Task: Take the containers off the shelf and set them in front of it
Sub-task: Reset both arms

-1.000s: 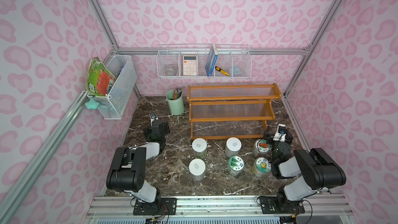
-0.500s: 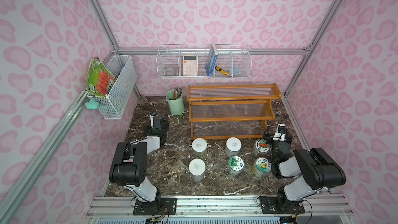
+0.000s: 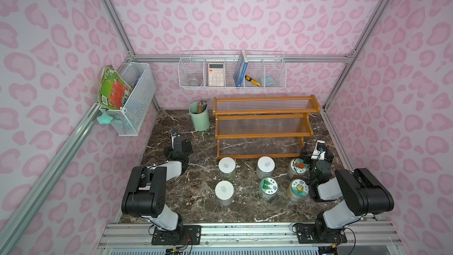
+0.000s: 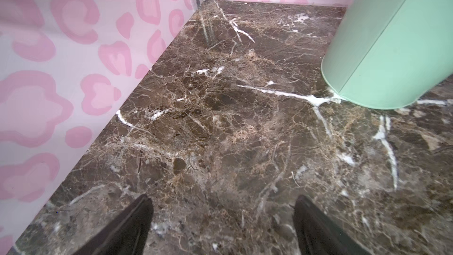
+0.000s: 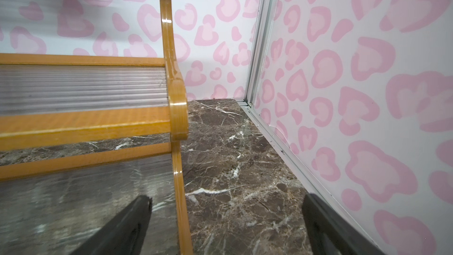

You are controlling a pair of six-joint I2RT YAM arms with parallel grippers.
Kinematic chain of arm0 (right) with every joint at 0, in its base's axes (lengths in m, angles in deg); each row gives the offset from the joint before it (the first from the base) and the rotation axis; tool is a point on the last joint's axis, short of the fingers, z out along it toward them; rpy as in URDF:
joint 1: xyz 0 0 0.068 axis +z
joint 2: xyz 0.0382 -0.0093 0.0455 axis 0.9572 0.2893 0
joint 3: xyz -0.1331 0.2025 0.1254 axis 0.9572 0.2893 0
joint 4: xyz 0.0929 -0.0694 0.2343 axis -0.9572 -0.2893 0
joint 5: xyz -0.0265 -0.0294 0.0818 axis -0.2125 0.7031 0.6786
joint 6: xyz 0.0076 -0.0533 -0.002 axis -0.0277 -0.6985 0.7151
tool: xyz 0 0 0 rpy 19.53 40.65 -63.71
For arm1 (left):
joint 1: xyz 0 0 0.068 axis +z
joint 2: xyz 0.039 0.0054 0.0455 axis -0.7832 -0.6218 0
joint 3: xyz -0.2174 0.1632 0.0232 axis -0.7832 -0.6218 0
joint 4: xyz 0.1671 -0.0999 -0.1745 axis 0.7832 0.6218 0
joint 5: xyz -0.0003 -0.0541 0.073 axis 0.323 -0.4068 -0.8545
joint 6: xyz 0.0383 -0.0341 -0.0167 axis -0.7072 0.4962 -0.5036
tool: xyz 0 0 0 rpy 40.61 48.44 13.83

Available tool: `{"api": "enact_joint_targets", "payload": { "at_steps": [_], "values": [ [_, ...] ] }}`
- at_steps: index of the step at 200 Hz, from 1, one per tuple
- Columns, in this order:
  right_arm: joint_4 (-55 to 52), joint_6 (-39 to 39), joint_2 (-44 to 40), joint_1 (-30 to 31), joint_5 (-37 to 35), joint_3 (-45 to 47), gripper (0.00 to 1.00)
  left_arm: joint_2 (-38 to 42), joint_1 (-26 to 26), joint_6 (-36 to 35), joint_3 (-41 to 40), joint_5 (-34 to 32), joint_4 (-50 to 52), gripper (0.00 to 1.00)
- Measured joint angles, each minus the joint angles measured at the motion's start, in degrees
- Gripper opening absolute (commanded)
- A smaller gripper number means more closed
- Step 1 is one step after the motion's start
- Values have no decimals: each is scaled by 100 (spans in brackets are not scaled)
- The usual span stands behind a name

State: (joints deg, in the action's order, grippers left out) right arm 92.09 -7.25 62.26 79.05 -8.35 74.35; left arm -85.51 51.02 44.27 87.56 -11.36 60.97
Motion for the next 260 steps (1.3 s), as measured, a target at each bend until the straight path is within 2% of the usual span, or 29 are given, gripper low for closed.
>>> {"api": "enact_joint_targets", "payload": {
  "at_steps": [33,84,141,214,260],
  "values": [
    [-2,9,-7,0,31,-2,99,142,-98,0,-319,-175,-396,91],
    [-4,9,-9,0,39,-2,99,278,-437,-151,-1016,-811,-1445,90],
    [-4,9,-9,0,39,-2,99,308,-442,-192,-1082,-955,-1897,91],
    [-4,9,-9,0,42,-2,99,308,-127,-258,-697,-50,-1329,90],
    [-4,9,-9,0,42,-2,99,308,-81,-256,-664,157,-1167,90]
  ]
}}
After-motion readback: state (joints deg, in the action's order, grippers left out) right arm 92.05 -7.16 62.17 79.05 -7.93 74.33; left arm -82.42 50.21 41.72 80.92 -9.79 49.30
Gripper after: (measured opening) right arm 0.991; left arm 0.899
